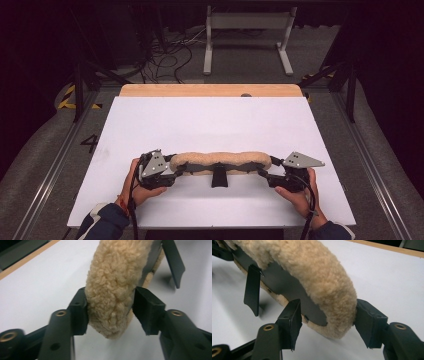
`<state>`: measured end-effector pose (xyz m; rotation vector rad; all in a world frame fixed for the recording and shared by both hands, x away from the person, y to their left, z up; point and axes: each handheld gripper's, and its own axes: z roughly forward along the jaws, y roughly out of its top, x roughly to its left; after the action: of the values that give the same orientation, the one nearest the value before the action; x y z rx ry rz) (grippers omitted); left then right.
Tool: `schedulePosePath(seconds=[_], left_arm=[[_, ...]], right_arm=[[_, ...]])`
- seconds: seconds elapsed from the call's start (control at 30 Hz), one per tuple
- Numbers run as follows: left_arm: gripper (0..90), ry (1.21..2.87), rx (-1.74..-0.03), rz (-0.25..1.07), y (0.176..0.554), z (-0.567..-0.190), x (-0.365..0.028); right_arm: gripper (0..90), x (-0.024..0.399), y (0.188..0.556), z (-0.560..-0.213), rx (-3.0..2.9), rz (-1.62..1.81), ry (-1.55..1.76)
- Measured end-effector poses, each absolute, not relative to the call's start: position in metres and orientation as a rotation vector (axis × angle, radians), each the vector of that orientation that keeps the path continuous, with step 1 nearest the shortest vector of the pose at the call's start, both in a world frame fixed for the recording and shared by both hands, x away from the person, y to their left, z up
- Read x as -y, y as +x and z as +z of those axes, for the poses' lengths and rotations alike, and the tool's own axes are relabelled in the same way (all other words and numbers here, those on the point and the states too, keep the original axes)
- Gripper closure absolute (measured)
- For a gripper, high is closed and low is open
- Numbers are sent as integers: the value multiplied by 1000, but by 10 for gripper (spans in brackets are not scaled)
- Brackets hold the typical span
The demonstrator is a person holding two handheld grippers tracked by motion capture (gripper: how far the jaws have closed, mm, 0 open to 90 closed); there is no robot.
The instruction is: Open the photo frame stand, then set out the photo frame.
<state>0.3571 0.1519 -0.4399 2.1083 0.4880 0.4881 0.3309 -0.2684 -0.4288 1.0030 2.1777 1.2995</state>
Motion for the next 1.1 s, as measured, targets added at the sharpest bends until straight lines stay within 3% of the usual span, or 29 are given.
schedulePosePath(seconds=[0.07, 0.37, 0.77, 0.9, 1.1], left_arm=[[409, 2128, -489, 452, 360, -443, -150], [477, 2130, -450, 454, 357, -440, -150], [416, 2081, -447, 416, 354, -434, -152], [505, 2117, -396, 445, 351, -431, -151], [550, 2156, -355, 496, 345, -429, -150]], right_arm=[[428, 269, 330, -427, -2173, 1295, 994], [430, 267, 327, -425, -2191, 1285, 973], [420, 268, 324, -426, -2194, 1285, 985], [478, 271, 323, -428, -2205, 1254, 1001], [585, 275, 324, -431, -2212, 1191, 1008]])
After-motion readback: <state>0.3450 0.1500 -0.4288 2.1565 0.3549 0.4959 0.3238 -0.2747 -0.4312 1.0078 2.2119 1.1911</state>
